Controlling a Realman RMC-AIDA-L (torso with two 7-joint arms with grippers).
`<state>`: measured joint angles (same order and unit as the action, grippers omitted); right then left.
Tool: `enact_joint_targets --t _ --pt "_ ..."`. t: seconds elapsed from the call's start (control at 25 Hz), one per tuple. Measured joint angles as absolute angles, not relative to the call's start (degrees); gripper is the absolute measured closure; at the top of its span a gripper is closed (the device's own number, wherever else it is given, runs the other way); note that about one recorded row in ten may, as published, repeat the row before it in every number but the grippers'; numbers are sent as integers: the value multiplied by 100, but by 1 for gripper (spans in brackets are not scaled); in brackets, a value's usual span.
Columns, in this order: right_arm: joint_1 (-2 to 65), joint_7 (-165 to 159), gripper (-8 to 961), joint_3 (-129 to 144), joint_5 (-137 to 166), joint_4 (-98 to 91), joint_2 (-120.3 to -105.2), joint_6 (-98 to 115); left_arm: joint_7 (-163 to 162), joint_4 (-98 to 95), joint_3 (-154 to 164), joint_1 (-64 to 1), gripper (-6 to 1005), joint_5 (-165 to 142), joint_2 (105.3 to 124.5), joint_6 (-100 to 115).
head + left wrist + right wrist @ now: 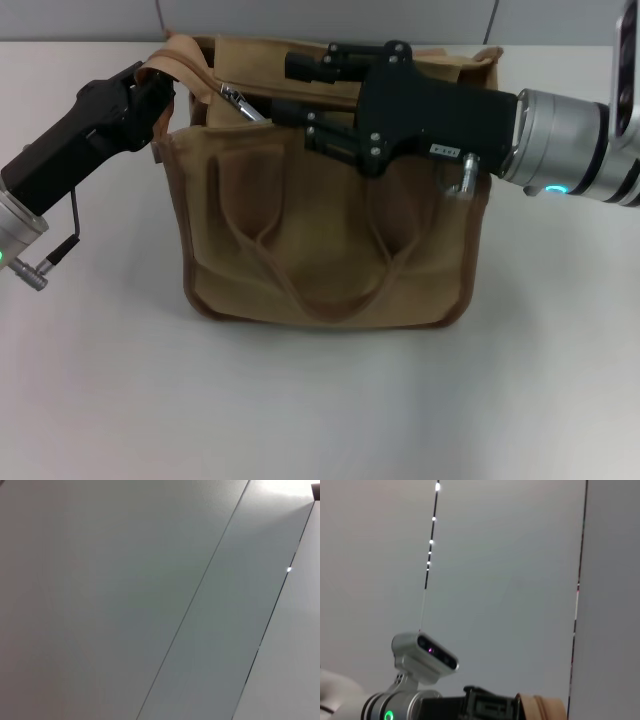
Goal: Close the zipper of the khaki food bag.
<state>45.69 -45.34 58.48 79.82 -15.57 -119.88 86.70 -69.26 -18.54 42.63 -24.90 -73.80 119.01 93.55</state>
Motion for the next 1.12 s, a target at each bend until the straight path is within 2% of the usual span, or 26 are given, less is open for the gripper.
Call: enact_joint_targets --t 0.04,0.44,0.96,1.12 --pt "4579 -4502 537 5884 7980 -1539 -11988 8644 -6926 -1854 4263 -2495 984 -7381 11903 9361" --pt "4583 -5472 543 6012 7886 -1616 -11988 8737 -6926 -1842 4403 -2576 984 -7366 11909 9371" --pt "3613 -8900 551 6934 8230 -4216 -11937 9093 -6926 -1791 4403 -2529 983 -7388 11908 9513" --pt "3578 -9293 555 6862 8385 -4262 -11936 8921 -6926 -1784 4403 -2523 983 -7396 11905 9634"
